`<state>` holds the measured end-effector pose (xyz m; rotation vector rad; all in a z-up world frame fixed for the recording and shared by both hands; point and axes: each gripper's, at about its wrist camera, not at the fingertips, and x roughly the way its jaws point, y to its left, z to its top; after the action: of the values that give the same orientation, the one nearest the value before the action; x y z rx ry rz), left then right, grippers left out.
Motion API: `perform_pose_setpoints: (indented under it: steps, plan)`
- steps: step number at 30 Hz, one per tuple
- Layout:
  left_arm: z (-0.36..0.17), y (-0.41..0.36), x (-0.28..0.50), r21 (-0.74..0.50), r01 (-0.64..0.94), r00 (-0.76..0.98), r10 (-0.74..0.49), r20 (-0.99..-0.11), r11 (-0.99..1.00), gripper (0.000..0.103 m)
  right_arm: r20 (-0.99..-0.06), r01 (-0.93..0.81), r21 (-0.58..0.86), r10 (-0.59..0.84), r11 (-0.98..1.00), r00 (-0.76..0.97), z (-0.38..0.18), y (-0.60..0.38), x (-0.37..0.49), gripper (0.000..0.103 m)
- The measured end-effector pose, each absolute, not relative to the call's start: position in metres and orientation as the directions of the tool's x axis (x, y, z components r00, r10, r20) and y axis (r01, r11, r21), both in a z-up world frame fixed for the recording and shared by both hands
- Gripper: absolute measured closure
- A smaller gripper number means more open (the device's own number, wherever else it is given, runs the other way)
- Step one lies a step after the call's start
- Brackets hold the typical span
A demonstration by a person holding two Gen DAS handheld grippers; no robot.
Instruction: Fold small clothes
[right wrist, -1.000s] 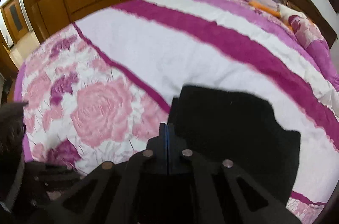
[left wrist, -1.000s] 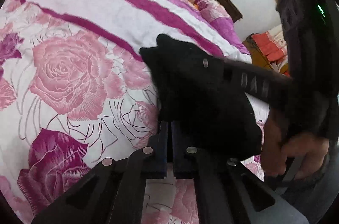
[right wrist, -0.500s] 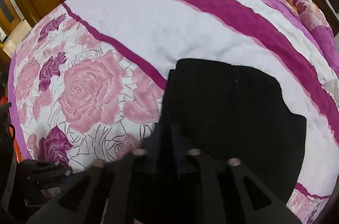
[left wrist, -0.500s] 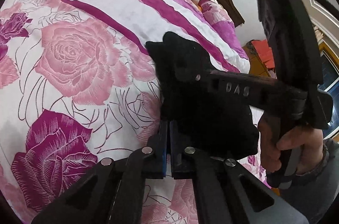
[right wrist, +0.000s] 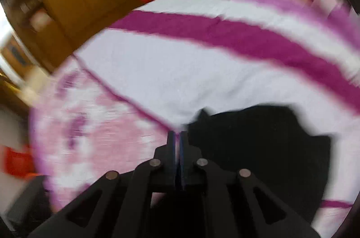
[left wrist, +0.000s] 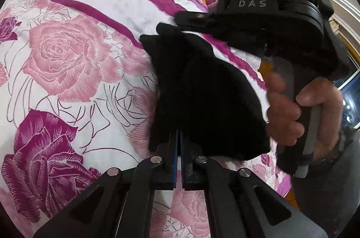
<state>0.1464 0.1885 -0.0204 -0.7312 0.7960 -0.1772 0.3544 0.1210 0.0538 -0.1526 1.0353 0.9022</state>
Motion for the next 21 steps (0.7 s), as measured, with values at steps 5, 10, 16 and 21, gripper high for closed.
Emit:
perform_pose_setpoints:
  steps: [5, 10, 16, 21]
  plan:
    - [-0.004, 0.2, 0.127, -0.647, -0.084, 0.759, -0.372, -0.535, 0.758, 0.103, -0.738, -0.708, 0.344, 0.644, 0.616, 0.202, 0.062, 0.092, 0.341, 0.089]
    - [-0.009, 0.205, 0.147, -0.666, -0.105, 0.751, -0.381, -0.54, 0.738, 0.096, -0.67, -0.699, 0.151, 0.592, 0.699, 0.447, 0.072, 0.012, 0.28, 0.071]
    - [0.003, 0.191, 0.177, -0.644, -0.028, 0.767, -0.397, -0.504, 0.764, 0.096, -0.64, -0.644, -0.011, 0.49, 0.765, 0.593, 0.038, -0.052, 0.224, 0.071]
    - [-0.011, 0.19, 0.211, -0.681, -0.024, 0.728, -0.454, -0.513, 0.732, 0.096, -0.644, -0.606, 0.105, 0.518, 0.789, 0.563, 0.01, -0.082, 0.218, 0.071]
